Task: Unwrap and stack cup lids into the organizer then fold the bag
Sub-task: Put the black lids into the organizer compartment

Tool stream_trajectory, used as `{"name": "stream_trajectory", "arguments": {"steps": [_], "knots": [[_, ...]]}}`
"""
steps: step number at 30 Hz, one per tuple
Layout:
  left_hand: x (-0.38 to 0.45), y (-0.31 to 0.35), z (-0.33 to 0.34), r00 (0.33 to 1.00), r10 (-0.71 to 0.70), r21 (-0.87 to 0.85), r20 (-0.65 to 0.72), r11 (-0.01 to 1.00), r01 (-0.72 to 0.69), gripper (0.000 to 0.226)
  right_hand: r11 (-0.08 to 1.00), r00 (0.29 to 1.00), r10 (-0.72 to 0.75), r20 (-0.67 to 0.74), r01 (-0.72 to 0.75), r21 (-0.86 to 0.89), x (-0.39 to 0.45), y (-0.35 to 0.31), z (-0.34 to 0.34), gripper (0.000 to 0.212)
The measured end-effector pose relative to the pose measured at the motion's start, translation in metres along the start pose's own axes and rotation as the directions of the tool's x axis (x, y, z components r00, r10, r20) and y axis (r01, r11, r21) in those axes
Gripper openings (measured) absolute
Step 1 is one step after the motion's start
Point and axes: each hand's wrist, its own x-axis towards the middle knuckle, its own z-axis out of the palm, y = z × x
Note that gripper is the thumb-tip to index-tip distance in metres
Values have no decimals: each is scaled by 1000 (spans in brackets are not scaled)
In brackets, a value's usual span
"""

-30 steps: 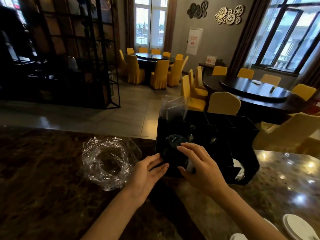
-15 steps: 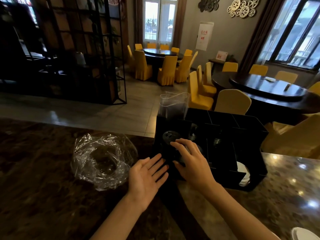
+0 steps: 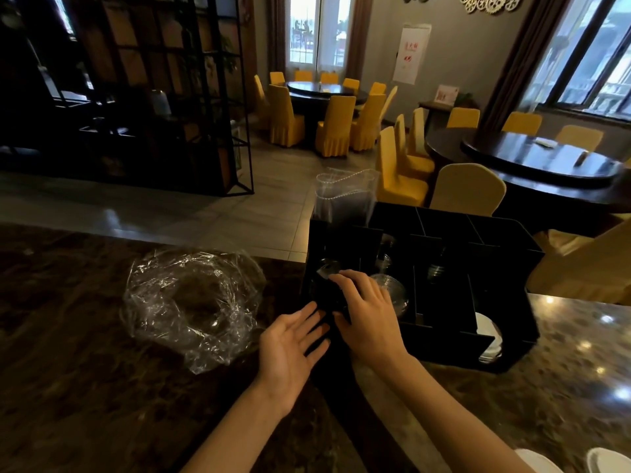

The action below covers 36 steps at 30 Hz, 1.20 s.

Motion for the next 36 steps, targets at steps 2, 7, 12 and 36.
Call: {"name": "stream_trajectory", "arguments": {"steps": [2, 7, 12, 36], "knots": [[2, 0, 0, 1000, 18, 47, 2, 999, -18, 58, 1000, 1000, 16, -2, -16, -5, 3, -1, 0, 66], [8, -1, 2, 1000, 20, 100, 8, 995, -21, 46, 998, 998, 58, 15, -58, -25, 6, -4, 4, 61], [11, -6, -2, 1000, 12, 152, 13, 988, -14, 41, 999, 999, 47, 25, -47, -19, 1, -7, 15, 59], [-3, -9, -18, 889, 293, 868, 353, 252, -428, 54, 1000, 999, -27, -24, 27, 9, -24, 1, 2, 61]]}}
